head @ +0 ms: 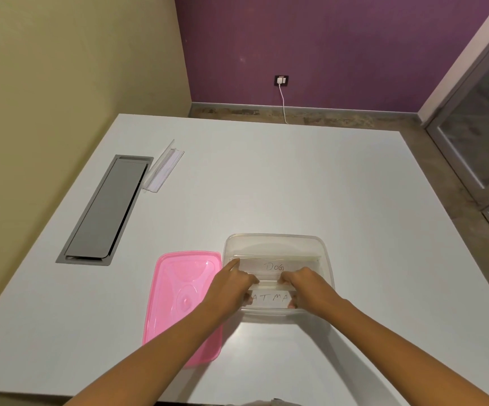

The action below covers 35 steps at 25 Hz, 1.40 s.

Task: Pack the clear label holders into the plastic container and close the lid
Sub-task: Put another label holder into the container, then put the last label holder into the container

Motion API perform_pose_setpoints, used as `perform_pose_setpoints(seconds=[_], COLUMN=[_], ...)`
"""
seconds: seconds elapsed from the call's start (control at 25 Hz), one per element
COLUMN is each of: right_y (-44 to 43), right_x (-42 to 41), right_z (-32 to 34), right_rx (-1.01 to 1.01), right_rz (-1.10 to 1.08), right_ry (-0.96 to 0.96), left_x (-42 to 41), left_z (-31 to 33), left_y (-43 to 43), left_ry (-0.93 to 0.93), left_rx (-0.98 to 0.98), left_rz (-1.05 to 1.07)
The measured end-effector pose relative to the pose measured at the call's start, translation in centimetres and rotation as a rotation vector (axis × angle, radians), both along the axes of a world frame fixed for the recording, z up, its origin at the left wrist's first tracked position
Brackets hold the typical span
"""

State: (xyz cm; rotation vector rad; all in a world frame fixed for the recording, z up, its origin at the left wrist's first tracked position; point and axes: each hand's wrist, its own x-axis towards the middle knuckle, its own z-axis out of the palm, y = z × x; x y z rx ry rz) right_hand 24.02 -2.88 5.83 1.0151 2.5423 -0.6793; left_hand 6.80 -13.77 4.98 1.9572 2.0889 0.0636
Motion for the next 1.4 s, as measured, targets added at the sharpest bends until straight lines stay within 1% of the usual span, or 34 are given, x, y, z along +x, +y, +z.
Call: perform_pose_setpoints(seconds=[0.16,0.28,0.36,0.4,0.48,0.6,0.68,0.76,0.88,0.96,1.04,1.08,1.2,1.4], right_y=[-0.1,-0.2,-0.4,-0.5,-0.5,-0.4,-0.1,0.3,1.1,1.7,2.4,2.9,3.9,4.9], right_x=[-0.1,-0.4,-0.5,-0.6,-0.6,-1.3,-2.1,-3.1,-4.3,-4.8,-5.2,-5.5,-6.1,-6.9], right_z=[-0.3,-0.1,0.2,0.4,0.7,1.3,1.5,1.5,1.2,1.1,1.1,1.1,1.2,1.2], right_rx=[0.02,0.041,0.045,0.056,0.092,0.134,0.131,0.117,0.103,0.091,0.074,0.06,0.002,-0.041], right_rz=[0.002,0.021,0.032,0.035,0.026,-0.016,-0.021,-0.003,0.057,0.074,0.091,0.1,0.117,0.132], right_ry=[-0.006,-0.021,-0.001,0.029,0.13,0.292,0.317,0.285,0.227,0.197,0.174,0.158,0.096,0.071], left_x=[-0.1,-0.3,-0.2,-0.2,-0.4,-2.3,-4.8,-8.1,-14.2,-19.0,-23.5,-25.5,-29.8,-32.4], left_z=[-0.3,-0.6,-0.4,-0.2,0.2,0.8,0.5,0.2,0.3,0.9,1.6,1.8,1.3,-0.8], left_y=[0.4,0.6,0.4,0.1,-0.5,-0.9,-0.4,0.6,3.0,5.1,7.3,8.4,10.8,13.6], left_ry=[-0.04,-0.055,-0.077,-0.111,-0.203,-0.272,-0.263,-0.216,-0.079,0.011,0.052,0.072,0.113,0.177], left_rx=[-0.052,-0.076,-0.053,-0.01,0.162,0.383,0.43,0.444,0.421,0.39,0.318,0.262,0.121,-0.003], left_rz=[0.064,0.052,0.031,0.023,0.044,0.181,0.308,0.423,0.61,0.787,0.96,1.014,1.055,0.984])
